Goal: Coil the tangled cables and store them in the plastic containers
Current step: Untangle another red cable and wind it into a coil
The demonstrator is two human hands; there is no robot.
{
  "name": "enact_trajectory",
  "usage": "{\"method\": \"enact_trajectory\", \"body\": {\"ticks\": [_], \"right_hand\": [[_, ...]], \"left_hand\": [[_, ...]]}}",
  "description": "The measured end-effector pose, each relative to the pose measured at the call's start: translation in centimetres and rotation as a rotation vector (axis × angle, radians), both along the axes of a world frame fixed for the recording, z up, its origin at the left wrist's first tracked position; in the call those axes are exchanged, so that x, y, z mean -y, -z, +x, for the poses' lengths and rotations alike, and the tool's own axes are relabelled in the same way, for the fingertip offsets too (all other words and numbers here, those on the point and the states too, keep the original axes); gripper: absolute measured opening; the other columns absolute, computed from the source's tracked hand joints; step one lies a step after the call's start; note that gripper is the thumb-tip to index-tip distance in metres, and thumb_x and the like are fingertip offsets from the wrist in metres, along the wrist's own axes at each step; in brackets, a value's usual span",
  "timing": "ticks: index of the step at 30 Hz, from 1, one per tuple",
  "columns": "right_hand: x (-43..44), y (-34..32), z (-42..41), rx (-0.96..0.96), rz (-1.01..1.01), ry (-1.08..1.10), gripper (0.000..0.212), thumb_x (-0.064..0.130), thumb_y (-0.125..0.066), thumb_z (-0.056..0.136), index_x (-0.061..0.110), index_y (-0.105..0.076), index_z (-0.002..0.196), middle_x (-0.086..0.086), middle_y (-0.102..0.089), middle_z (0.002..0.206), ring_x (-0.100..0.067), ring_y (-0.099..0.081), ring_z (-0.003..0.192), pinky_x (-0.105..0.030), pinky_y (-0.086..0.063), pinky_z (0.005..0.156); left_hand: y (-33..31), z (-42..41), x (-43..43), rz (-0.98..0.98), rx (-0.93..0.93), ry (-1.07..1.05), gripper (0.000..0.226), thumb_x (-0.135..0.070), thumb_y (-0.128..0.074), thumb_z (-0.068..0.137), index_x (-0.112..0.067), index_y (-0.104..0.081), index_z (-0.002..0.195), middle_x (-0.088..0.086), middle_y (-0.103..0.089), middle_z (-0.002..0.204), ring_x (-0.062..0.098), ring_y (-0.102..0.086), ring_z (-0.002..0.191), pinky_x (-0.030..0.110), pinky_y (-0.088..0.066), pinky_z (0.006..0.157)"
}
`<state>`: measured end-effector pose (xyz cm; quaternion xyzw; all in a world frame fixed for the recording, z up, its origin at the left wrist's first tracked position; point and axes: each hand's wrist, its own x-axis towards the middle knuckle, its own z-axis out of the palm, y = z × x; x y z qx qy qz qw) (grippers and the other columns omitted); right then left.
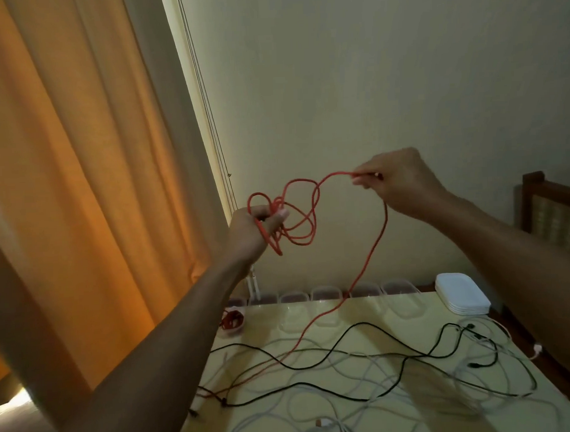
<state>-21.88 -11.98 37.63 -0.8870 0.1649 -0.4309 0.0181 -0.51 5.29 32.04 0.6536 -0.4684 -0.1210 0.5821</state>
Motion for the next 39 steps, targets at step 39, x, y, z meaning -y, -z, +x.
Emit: {"method": "enact_trajectory", "body": {"ticks": [39], "right_hand": [[2.6, 6.5, -4.2, 0.088, 0.464, 0.199, 0.008, 0.025, -0.071, 0.093, 0.022, -0.078, 0.09, 0.009, -0.073, 0.081, -0.008, -0.066, 0.07, -0.03, -0.055, 0.066]], "left_hand": [[0.3, 0.2, -1.0, 0.065, -0.107, -0.072, 0.026, -0.029, -0.064, 0.099, -0.006, -0.069, 0.087, -0.004, -0.067, 0.081, 0.009, -0.058, 0.077, 0.027, -0.042, 0.07]]}}
